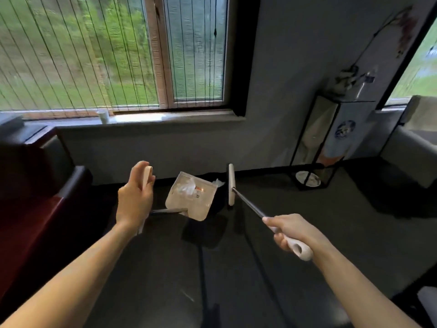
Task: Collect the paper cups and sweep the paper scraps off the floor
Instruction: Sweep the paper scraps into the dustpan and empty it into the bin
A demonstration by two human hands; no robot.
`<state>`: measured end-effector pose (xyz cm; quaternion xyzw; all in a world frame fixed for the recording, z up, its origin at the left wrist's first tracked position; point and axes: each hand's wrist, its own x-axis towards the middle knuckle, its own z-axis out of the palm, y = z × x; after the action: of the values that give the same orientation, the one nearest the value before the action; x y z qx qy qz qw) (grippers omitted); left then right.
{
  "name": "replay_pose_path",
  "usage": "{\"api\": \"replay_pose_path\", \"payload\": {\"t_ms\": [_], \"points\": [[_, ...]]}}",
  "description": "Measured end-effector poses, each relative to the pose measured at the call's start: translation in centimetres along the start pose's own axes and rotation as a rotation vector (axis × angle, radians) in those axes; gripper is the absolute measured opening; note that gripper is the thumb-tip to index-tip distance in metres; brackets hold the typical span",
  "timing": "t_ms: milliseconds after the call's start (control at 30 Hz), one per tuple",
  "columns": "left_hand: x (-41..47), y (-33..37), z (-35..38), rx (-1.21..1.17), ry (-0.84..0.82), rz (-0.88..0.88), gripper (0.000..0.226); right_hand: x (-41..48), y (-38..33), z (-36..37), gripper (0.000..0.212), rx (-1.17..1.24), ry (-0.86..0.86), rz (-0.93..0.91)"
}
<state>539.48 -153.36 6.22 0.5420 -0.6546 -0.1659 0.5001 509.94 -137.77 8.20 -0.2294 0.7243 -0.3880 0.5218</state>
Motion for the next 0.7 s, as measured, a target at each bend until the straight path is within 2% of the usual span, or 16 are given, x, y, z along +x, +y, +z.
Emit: {"api": "replay_pose_path", "payload": {"t_ms": [133, 333, 433, 500, 600, 700], "points": [[7.5, -0.1, 6.3, 0.098, -0.107, 0.165, 0.041, 6.8, -4.2, -2.4, 0.031, 0.023, -0.007, 0.033], [16.8, 1.4, 14.9, 0.346, -0.219, 0.483, 0.039, 16.1, -9.4, -5.8, 0.036, 0.078, 0.023, 0.044], [19.5, 1.4, 18.4, 0.483, -0.315, 0.744, 0.041, 19.3, -11.5, -7.2, 0.031, 0.065, 0.023, 0.054], [19.9, 0.9, 20.6, 0.539, -0.436, 0.898, 0.045, 21.1, -12.5, -8.0, 0.031, 0.06, 0.03, 0.071], [19.8, -0.9, 23.6, 0.623, -0.677, 0.998, 0.061, 23.5, -14.0, -8.6, 0.034, 0.067, 0.028, 0.105], [20.0, -2.4, 25.0, 0.653, -0.835, 0.936, 0.059, 25.0, -14.7, -8.4, 0.035, 0.056, 0.054, 0.105]]}}
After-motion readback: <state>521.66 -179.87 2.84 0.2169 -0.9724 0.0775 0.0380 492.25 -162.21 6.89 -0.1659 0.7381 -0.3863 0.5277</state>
